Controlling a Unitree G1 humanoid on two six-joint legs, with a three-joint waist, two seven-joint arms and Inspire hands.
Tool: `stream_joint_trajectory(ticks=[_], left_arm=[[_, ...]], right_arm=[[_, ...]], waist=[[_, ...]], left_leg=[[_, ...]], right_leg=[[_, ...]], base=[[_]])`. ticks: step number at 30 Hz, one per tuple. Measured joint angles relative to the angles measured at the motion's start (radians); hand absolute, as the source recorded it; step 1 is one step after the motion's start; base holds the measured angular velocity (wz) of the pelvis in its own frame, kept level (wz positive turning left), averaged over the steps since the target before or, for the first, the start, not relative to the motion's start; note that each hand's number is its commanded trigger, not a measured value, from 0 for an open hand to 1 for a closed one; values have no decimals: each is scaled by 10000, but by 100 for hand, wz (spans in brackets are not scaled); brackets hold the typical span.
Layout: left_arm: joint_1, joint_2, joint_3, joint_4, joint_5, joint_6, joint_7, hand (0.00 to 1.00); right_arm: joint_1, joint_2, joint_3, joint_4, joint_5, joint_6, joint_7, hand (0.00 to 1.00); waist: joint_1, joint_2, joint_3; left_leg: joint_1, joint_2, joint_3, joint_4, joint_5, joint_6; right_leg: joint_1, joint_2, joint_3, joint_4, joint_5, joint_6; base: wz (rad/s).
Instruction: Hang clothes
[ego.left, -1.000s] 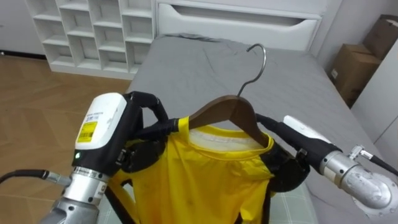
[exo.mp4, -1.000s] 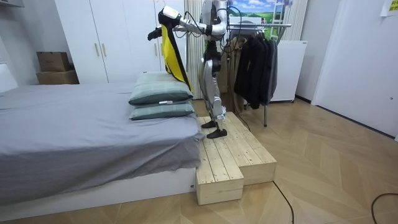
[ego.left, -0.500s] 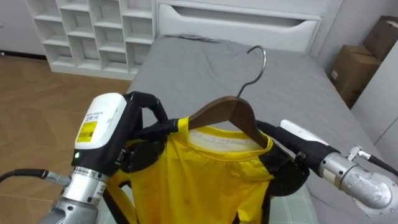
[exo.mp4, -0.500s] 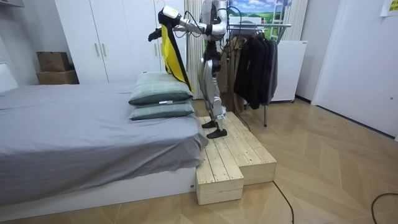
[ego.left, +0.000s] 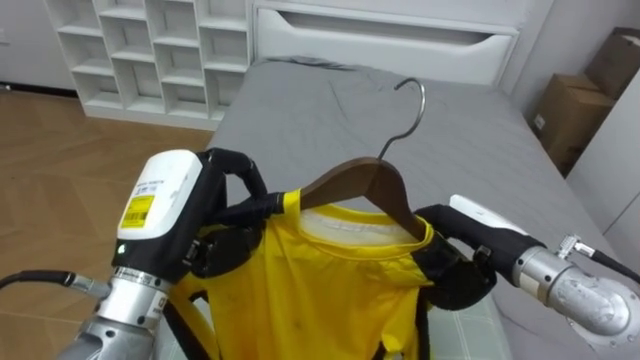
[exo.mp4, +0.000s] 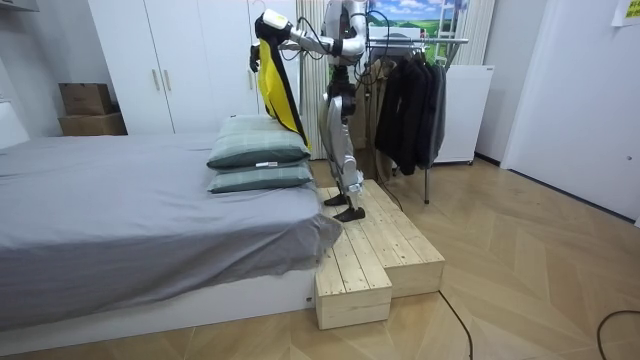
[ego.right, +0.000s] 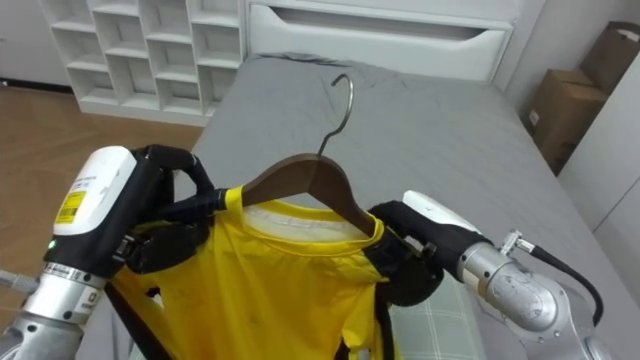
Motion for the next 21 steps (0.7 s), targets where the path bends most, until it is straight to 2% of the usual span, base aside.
stream_joint_trajectory(ticks=[7,21], left_arm=[[-7,7,1,0,-8,13,-41,100],[-12,96,-38,-1,-9,11,-73,100]], right_arm=[[0,0,0,-2,-2,178,69,100],[0,-5,-5,-1,35,222,-58,100]], waist=[[-12,-6,-4],[-144,2,-8]], left_leg=[[-8,-3,-42,7,0,0],[-44,-5,-88,81,0,0]], right_leg=[[-3,-3,-40,9,0,0],[8,-7,-81,15,0,0]], base=[[0],[0]])
